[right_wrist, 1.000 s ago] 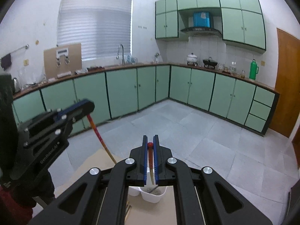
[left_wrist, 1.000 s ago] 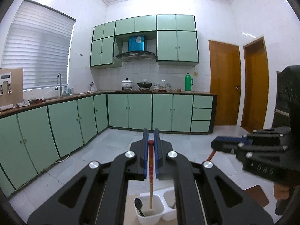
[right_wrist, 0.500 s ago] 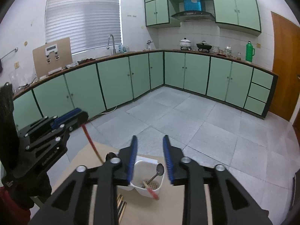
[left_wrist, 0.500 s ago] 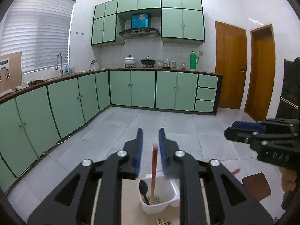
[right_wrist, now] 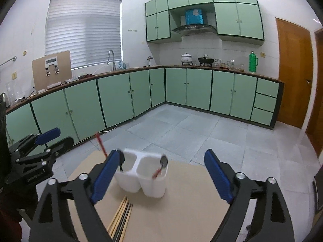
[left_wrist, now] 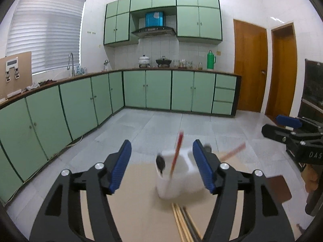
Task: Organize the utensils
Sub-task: 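Move both tools back over the remaining chopsticks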
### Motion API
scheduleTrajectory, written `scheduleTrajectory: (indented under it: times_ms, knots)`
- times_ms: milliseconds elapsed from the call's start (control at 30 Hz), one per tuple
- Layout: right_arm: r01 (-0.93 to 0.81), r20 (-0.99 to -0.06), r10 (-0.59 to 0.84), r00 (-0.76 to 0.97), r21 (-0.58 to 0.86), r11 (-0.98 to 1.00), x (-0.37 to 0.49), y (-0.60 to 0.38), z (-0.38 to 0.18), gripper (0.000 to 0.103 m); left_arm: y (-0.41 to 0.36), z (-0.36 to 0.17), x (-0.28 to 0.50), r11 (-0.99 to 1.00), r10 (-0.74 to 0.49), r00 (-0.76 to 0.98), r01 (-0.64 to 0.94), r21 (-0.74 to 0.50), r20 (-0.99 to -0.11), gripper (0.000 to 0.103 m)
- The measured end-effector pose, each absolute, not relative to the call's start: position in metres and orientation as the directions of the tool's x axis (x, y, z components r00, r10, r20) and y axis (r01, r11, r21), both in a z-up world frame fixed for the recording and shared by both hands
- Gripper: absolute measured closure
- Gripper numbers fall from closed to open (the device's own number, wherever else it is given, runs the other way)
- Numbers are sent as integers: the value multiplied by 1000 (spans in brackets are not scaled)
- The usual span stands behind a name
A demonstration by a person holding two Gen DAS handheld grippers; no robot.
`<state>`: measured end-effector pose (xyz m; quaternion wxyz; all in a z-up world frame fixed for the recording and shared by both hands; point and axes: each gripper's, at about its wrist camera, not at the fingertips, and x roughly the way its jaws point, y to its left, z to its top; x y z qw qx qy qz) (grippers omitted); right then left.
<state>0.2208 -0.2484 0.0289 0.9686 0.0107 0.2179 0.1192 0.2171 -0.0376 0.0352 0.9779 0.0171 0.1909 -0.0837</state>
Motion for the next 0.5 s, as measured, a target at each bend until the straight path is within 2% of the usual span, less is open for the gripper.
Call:
scheduleTrajectory:
  times_ms: [67,333,500]
  knots:
    - [-216,-424,230,876,82,973,209,-248,17,11,-36,16,199,985,-156,900,171,1,-406,39]
    - [-173,-481,181,858,61,983,163,-238,-50,11,-27,-59,151,988,-138,841,152,-16,-523,39]
    - [-176,-551,184,814,67,982,144,-227,-91,11,-24,-93,138,990,-117,798,143,-4,-592,39]
